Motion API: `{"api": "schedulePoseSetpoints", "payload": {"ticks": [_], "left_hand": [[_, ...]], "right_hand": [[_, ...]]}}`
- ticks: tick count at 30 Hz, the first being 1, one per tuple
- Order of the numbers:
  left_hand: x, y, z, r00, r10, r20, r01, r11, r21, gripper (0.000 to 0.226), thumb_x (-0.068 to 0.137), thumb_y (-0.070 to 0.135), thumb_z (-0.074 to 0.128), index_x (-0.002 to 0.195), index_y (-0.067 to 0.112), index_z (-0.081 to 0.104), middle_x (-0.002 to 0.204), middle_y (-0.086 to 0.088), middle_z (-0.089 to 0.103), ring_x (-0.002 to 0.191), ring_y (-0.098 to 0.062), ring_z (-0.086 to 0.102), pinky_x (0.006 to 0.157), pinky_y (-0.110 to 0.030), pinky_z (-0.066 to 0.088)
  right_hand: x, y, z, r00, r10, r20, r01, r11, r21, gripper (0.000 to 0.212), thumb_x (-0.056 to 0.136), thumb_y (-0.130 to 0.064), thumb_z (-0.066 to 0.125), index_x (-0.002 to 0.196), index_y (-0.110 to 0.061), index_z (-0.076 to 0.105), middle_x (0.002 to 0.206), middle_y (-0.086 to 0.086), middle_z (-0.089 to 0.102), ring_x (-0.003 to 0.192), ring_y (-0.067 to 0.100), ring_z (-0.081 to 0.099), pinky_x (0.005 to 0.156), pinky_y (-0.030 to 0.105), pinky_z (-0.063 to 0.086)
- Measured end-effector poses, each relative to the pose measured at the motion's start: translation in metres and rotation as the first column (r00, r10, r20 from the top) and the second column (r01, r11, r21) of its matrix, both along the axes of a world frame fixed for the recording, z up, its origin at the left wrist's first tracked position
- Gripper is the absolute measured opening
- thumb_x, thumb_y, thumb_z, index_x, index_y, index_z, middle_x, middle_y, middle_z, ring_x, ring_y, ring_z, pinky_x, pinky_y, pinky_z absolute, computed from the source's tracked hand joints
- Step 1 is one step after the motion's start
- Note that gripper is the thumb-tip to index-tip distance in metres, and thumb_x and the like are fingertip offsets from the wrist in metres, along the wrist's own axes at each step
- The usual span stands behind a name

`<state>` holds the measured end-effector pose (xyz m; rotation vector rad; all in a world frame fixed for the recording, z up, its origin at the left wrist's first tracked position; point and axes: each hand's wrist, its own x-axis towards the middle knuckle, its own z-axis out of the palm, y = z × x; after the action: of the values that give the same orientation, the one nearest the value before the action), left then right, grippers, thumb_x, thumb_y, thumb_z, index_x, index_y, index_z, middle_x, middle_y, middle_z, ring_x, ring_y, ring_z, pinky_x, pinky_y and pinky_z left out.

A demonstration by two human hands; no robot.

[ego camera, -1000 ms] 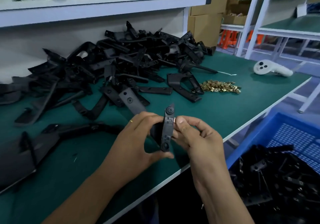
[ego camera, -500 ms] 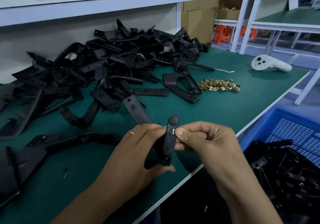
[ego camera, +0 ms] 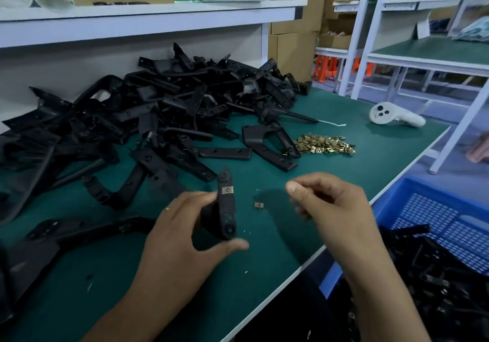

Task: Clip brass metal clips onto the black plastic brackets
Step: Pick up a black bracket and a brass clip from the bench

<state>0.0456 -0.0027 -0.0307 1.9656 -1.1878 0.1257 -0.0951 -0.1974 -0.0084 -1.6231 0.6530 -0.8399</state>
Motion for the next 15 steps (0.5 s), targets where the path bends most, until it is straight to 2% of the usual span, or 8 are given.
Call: {"api": "schedulePoseSetpoints", "payload": {"ticks": [1,3,5,8,10,12,13,15], "left_hand": [[0.003,0.001,-0.001,1.0,0.004,0.005,-0.004,0.999,0.032,0.076,0.061,0.072,0.08,0.128,0.042,0.059,0.127,0.032,0.053,0.124,0.004,0.05,0.102,-0.017,0.039],[0.006,0.005,-0.001,0.999,-0.017,0.038,0.013,0.996,0.091,0.078,0.061,0.076,0.079,0.128,0.042,0.059,0.126,0.032,0.052,0.123,0.007,0.048,0.101,-0.009,0.035],[0.008,0.007,0.0,0.999,-0.035,0.036,0.031,0.994,0.109,0.076,0.063,0.077,0.078,0.128,0.045,0.057,0.127,0.033,0.05,0.124,0.009,0.047,0.099,-0.003,0.032],[0.011,0.009,0.001,0.997,-0.068,0.023,0.065,0.991,0.117,0.075,0.067,0.076,0.078,0.132,0.048,0.053,0.131,0.033,0.049,0.127,0.007,0.046,0.098,-0.012,0.038],[0.015,0.009,0.001,0.996,-0.083,0.02,0.08,0.989,0.122,0.076,0.07,0.074,0.078,0.136,0.048,0.051,0.134,0.033,0.049,0.128,0.007,0.046,0.097,-0.013,0.039],[0.018,0.009,0.001,0.995,-0.097,0.038,0.093,0.99,0.105,0.077,0.071,0.07,0.079,0.138,0.044,0.052,0.133,0.032,0.049,0.123,0.007,0.049,0.098,-0.009,0.038],[0.018,0.009,0.001,0.995,-0.092,0.045,0.088,0.993,0.084,0.078,0.071,0.068,0.079,0.138,0.042,0.052,0.132,0.031,0.05,0.12,0.007,0.05,0.098,-0.007,0.035],[0.02,0.007,0.001,0.996,-0.072,0.049,0.07,0.997,0.039,0.078,0.069,0.066,0.079,0.138,0.039,0.052,0.128,0.029,0.05,0.112,0.005,0.052,0.094,-0.004,0.033]], "right_hand": [[0.007,-0.006,-0.001,0.995,-0.062,-0.082,0.049,0.989,-0.142,0.002,0.085,-0.03,0.082,0.084,-0.029,0.08,0.078,-0.009,0.075,0.069,-0.001,0.065,0.067,0.01,0.048],[0.024,-0.008,-0.007,0.97,-0.092,-0.224,0.016,0.947,-0.32,0.008,0.086,-0.028,0.082,0.093,-0.032,0.081,0.087,-0.014,0.072,0.081,-0.003,0.063,0.071,0.006,0.043],[0.04,-0.002,-0.019,0.937,-0.094,-0.338,-0.056,0.911,-0.408,0.012,0.086,-0.027,0.082,0.098,-0.028,0.081,0.091,-0.01,0.065,0.083,0.005,0.062,0.075,0.015,0.043],[0.046,0.006,-0.031,0.915,-0.137,-0.379,-0.077,0.864,-0.498,0.008,0.089,-0.019,0.079,0.092,-0.026,0.077,0.089,-0.007,0.057,0.089,0.019,0.062,0.081,0.032,0.049],[0.044,0.009,-0.032,0.909,-0.135,-0.395,-0.107,0.84,-0.533,0.013,0.09,-0.016,0.076,0.088,-0.028,0.07,0.089,-0.009,0.058,0.092,0.019,0.06,0.082,0.035,0.048],[0.039,0.012,-0.032,0.921,-0.096,-0.378,-0.135,0.831,-0.54,0.018,0.091,-0.015,0.074,0.086,-0.029,0.065,0.087,-0.012,0.061,0.092,0.014,0.059,0.08,0.03,0.045],[0.035,0.015,-0.032,0.94,-0.046,-0.337,-0.14,0.85,-0.508,0.019,0.092,-0.014,0.073,0.085,-0.029,0.064,0.085,-0.011,0.064,0.09,0.01,0.061,0.077,0.025,0.045],[0.028,0.023,-0.028,0.975,0.129,-0.18,-0.183,0.927,-0.327,0.018,0.095,-0.012,0.071,0.087,-0.027,0.066,0.084,-0.007,0.069,0.08,0.006,0.064,0.07,0.017,0.046]]}}
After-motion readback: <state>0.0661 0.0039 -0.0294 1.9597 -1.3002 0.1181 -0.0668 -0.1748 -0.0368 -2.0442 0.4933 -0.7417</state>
